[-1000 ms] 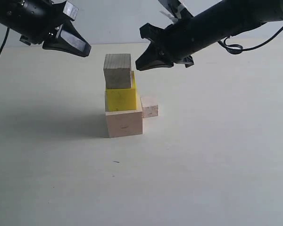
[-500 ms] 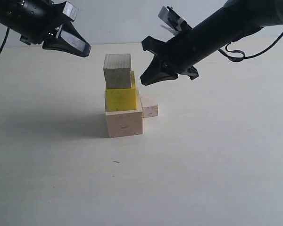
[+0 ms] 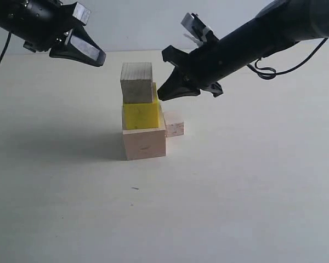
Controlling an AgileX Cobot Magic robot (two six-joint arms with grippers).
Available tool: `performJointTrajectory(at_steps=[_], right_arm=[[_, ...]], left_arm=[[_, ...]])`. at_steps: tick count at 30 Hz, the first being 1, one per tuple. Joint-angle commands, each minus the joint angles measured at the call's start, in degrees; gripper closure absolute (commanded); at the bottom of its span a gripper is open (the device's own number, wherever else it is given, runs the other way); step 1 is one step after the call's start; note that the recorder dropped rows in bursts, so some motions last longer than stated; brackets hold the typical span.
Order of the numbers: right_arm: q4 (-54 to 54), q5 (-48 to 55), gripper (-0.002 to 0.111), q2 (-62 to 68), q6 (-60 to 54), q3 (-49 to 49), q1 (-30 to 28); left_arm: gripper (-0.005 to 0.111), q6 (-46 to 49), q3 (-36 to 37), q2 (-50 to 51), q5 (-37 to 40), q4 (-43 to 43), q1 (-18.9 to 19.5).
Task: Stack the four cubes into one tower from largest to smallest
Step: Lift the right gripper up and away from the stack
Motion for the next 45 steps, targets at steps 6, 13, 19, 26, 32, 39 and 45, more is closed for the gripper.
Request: performJointTrajectory(at_steps=[6, 13, 19, 26, 32, 39, 45], right_arm=[[2.0, -0.1, 0.108, 0.1, -2.1, -0.2, -0.3], [2.4, -0.1, 0.108, 0.1, -3.1, -0.2, -0.3], [2.4, 0.1, 0.108, 0.1, -3.1, -0.2, -0.3], [0.5, 0.1, 0.108, -0.1, -1.8, -0.2, -0.3], [-1.3, -0.2, 0.108, -2.1, -1.4, -0.2, -0.3], [-12.9, -4.1, 0.108, -8.5, 4.1, -0.2, -0.4], [-23.8, -0.4, 0.108, -13.3, -2.5, -0.2, -0.4]], left_arm=[[0.107, 0.5, 0.1, -0.5, 0.3, -0.8, 0.0], [0.107, 0.5, 0.1, -0.5, 0.2, -0.8, 0.0], [0.107, 0.5, 0.1, -0.5, 0.4, -0.8, 0.0], [0.107, 0.5, 0.1, -0.5, 0.6, -0.8, 0.0], [0.107, 0.1, 0.1, -0.5, 0.6, -0.6, 0.0], [0.107, -0.8, 0.1, -0.5, 0.6, -0.6, 0.0], [0.107, 1.4, 0.2, -0.5, 0.6, -0.1, 0.0]])
